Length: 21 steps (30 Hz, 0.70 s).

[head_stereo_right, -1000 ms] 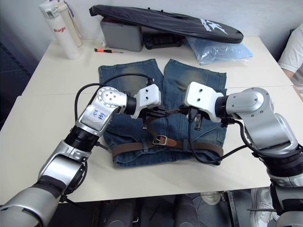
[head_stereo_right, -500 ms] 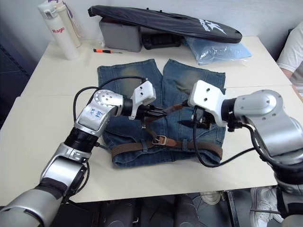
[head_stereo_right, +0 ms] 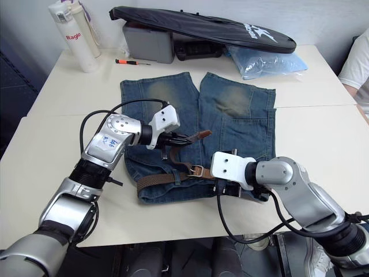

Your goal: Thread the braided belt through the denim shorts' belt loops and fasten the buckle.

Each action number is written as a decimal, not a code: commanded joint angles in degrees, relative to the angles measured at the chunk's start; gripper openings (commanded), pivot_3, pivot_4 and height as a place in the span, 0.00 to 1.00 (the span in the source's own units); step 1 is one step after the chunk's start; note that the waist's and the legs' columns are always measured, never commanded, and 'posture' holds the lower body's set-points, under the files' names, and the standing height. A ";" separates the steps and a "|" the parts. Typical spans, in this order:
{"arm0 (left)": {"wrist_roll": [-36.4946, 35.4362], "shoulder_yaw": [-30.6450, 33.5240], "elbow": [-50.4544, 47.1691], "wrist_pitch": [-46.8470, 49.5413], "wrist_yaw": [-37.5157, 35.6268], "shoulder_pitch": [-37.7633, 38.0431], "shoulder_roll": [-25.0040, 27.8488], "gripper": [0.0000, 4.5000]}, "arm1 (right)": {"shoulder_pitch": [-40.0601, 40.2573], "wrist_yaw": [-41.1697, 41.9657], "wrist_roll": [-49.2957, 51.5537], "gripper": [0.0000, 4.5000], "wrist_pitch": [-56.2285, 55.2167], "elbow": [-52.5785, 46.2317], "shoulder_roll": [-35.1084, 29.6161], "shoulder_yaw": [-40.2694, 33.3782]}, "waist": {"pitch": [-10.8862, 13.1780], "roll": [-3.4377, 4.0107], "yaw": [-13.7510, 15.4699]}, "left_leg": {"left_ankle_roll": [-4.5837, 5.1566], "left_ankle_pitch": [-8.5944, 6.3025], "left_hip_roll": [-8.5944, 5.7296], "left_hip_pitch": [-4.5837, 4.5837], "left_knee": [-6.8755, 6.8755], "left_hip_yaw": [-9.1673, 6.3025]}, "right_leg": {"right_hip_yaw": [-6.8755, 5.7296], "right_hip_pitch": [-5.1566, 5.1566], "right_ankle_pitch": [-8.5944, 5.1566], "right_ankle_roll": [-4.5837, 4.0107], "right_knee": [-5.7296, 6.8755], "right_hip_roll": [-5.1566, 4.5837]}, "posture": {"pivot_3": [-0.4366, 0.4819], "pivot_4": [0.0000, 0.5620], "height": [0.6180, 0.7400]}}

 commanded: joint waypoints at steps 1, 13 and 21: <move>0.41 0.06 -1.70 -0.84 -0.72 -0.71 0.76 0.00 | 0.48 -1.63 -3.20 0.99 -2.68 1.65 1.16 0.75 | 0.00 0.00 -0.02 | 0.00 0.00 0.00 0.00 0.00 0.00 | 0.00 0.00 0.00 0.00 0.00 0.00 | 0.48 0.27 1.00; 0.45 -0.55 -2.82 -1.37 -2.82 -0.47 1.28 0.00 | 0.38 -3.50 -6.05 0.99 -6.90 4.56 5.68 0.44 | 0.00 0.00 -0.07 | 0.00 0.00 0.00 0.01 0.00 0.00 | 0.00 0.01 0.00 0.00 0.00 0.00 | 0.48 0.27 1.00; 4.58 -3.49 -0.72 -13.21 -5.83 -0.93 4.26 0.00 | 1.41 -5.76 -5.13 0.46 -7.17 5.67 8.83 -1.91 | 0.00 0.00 -0.08 | 0.00 0.00 0.00 0.01 0.00 0.01 | 0.00 0.01 0.00 0.00 0.01 0.00 | 0.48 0.27 1.00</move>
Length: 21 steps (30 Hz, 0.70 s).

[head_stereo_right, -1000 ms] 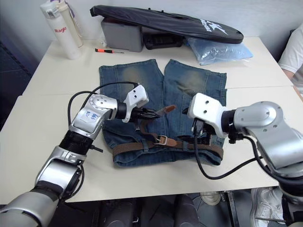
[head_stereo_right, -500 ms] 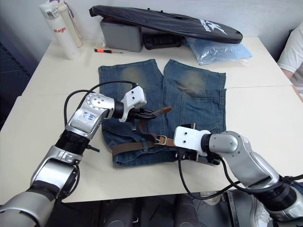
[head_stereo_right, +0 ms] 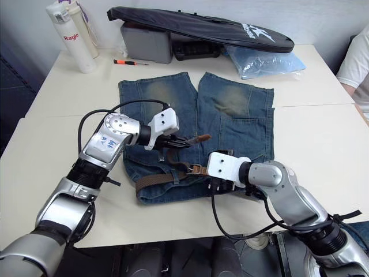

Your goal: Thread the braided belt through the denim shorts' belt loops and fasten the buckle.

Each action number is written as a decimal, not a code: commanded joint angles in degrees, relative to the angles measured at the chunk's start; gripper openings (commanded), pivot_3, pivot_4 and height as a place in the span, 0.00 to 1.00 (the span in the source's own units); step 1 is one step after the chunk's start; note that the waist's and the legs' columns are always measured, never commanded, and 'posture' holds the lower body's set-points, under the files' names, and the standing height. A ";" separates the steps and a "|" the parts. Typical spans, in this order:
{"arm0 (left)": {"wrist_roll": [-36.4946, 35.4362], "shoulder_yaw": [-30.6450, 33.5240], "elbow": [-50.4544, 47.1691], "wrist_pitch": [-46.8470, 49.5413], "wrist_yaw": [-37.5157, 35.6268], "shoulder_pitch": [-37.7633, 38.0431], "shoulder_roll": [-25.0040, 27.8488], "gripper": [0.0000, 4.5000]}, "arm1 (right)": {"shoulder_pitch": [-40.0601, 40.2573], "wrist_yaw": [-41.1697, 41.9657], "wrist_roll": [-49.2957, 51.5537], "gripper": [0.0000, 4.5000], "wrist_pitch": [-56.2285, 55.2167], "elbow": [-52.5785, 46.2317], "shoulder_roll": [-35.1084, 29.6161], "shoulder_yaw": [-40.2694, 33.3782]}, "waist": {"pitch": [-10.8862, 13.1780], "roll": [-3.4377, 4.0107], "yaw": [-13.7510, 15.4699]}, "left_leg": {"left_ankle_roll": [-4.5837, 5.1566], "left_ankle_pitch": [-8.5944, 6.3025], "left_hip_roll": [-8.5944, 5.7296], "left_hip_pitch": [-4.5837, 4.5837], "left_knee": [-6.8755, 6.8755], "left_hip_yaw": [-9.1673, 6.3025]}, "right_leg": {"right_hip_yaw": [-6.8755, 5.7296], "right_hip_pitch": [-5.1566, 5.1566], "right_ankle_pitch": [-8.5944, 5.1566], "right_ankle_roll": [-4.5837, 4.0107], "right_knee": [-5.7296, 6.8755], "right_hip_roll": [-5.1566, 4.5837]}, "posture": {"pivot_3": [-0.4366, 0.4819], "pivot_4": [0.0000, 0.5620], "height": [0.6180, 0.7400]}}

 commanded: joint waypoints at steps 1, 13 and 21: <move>4.14 -2.59 0.13 -12.32 -2.95 -1.04 3.35 0.00 | 0.46 -2.43 0.49 0.41 -0.26 -0.22 2.35 -3.49 | 0.00 0.00 -0.06 | 0.00 0.00 0.00 0.00 0.00 0.00 | 0.00 0.00 0.00 0.00 0.00 0.00 | 0.48 0.27 1.00; 9.69 -5.41 13.20 -33.19 -8.55 -6.05 6.45 0.00 | 0.85 -4.72 -0.67 0.01 2.57 -0.64 3.62 -5.18 | 0.00 0.00 0.03 | 0.00 0.00 0.00 0.01 0.03 0.02 | 0.01 0.01 0.01 -0.01 0.03 0.00 | 0.48 0.27 1.00; 10.60 -5.44 18.24 -40.04 -10.86 -7.82 4.58 0.00 | 0.15 -4.72 -1.80 0.01 2.13 -0.36 3.24 -4.40 | 0.00 0.00 0.02 | 0.01 0.00 0.00 0.01 0.03 0.02 | 0.01 0.01 0.01 -0.01 0.03 0.00 | 0.48 0.27 1.00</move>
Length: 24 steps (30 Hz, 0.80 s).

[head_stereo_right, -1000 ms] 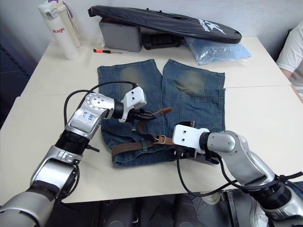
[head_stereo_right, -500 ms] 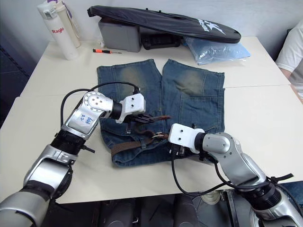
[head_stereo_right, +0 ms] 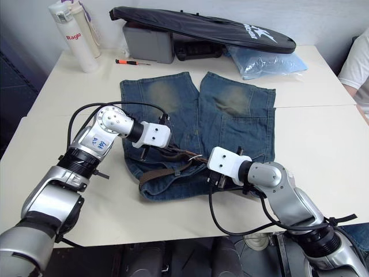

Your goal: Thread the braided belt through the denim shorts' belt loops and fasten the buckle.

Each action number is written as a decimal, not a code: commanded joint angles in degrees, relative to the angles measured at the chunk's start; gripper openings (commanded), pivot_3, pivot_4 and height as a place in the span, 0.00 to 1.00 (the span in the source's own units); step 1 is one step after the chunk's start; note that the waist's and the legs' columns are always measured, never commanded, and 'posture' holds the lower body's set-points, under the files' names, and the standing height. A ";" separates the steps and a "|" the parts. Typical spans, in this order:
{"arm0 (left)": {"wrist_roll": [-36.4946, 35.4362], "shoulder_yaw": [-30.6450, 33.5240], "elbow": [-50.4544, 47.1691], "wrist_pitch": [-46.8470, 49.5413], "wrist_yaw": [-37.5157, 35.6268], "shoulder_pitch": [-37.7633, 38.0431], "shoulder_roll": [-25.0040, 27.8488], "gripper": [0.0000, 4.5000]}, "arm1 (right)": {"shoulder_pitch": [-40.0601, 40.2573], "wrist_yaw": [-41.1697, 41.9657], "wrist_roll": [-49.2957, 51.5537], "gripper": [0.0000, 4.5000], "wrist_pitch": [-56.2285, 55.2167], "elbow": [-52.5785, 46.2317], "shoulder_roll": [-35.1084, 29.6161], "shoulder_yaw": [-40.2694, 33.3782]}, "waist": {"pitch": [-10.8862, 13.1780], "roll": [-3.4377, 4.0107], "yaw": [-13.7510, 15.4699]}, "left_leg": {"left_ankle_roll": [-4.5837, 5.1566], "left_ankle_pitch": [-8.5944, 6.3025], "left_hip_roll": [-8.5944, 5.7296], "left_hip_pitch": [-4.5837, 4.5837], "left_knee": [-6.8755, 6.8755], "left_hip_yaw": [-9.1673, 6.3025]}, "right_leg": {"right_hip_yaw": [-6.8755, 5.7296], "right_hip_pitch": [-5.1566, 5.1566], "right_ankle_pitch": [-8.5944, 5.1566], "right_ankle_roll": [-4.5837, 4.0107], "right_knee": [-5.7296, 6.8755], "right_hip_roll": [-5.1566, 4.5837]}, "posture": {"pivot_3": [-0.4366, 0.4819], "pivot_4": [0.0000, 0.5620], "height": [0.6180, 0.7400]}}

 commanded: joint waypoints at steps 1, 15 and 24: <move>0.98 -0.05 1.49 -3.34 -0.55 -2.22 -0.88 0.00 | -1.33 -1.11 -2.06 0.01 -0.16 -0.63 -0.43 -1.56 | 0.00 0.00 0.00 | 0.00 0.00 0.00 0.00 0.00 0.00 | 0.00 0.00 0.00 0.00 0.00 0.00 | 0.48 0.27 1.00; 0.96 0.33 3.09 -0.44 -3.01 -4.40 -5.56 0.00 | -2.57 -1.21 -2.91 0.01 0.33 -1.27 0.92 -0.70 | 0.00 0.00 -0.02 | 0.00 0.00 0.00 -0.01 0.00 0.00 | 0.00 0.00 0.00 0.00 0.00 0.00 | 0.48 0.27 1.00; 0.24 0.14 -1.42 7.97 -5.49 -3.19 -7.19 0.00 | -2.06 -1.00 -3.48 0.01 1.01 -2.17 2.53 0.35 | 0.00 0.00 -0.07 | 0.00 0.00 0.00 0.00 -0.01 -0.01 | 0.00 0.00 0.00 0.00 0.00 0.00 | 0.48 0.27 1.00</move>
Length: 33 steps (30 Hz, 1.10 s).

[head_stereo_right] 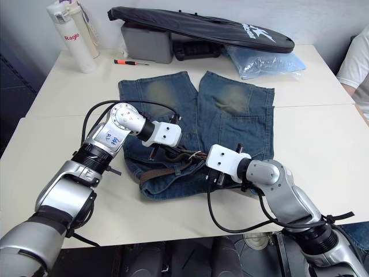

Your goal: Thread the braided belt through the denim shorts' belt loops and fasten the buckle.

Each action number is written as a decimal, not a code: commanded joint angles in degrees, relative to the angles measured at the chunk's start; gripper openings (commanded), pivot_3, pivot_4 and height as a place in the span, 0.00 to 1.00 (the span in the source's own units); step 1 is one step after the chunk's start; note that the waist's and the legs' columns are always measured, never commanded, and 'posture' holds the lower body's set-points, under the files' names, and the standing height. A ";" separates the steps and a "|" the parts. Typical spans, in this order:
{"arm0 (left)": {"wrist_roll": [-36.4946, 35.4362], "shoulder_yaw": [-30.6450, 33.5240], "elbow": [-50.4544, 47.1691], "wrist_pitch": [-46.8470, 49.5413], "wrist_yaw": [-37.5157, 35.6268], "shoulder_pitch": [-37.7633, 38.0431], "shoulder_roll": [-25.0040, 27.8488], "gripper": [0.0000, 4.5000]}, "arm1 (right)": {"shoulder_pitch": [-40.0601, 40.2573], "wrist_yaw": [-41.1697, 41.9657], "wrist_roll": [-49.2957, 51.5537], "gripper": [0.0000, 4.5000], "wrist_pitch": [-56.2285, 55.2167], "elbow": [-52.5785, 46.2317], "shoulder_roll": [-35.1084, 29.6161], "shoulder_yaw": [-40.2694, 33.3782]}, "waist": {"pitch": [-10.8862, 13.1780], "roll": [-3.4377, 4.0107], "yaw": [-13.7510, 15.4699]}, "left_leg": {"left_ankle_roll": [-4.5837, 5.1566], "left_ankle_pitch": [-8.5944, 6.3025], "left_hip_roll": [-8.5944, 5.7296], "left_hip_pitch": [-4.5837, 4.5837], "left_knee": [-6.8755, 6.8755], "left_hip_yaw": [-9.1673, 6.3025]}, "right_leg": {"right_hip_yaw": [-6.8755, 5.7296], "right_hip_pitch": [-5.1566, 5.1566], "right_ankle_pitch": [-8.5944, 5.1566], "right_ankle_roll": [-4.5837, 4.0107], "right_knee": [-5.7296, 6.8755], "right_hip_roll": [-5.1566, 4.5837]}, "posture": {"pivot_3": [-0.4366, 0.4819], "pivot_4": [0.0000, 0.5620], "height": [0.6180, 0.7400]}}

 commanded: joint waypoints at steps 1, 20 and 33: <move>-2.25 0.00 -5.55 5.61 -2.69 0.74 -1.72 0.00 | -0.52 -0.86 -0.97 0.01 -0.11 -2.34 0.99 -0.05 | 0.00 0.00 0.00 | 0.00 0.00 0.00 0.00 0.00 0.00 | 0.00 0.00 0.00 0.00 0.00 0.00 | 0.48 0.27 1.00; -3.38 -0.40 -15.93 19.24 -2.54 2.97 -6.23 0.00 | -0.05 2.95 1.02 0.01 1.21 -2.74 2.12 0.54 | 0.00 0.00 0.10 | 0.00 0.00 0.00 0.00 0.01 -0.01 | 0.00 0.01 0.00 0.00 0.00 0.00 | 0.48 0.27 1.00; -2.42 -0.62 -13.93 17.61 1.95 1.41 -10.49 0.00 | -0.22 4.70 1.71 0.01 0.83 -3.05 3.24 0.58 | 0.00 0.00 0.15 | 0.00 0.00 0.00 0.00 0.02 -0.01 | 0.00 0.02 0.00 0.00 0.01 0.00 | 0.48 0.27 1.00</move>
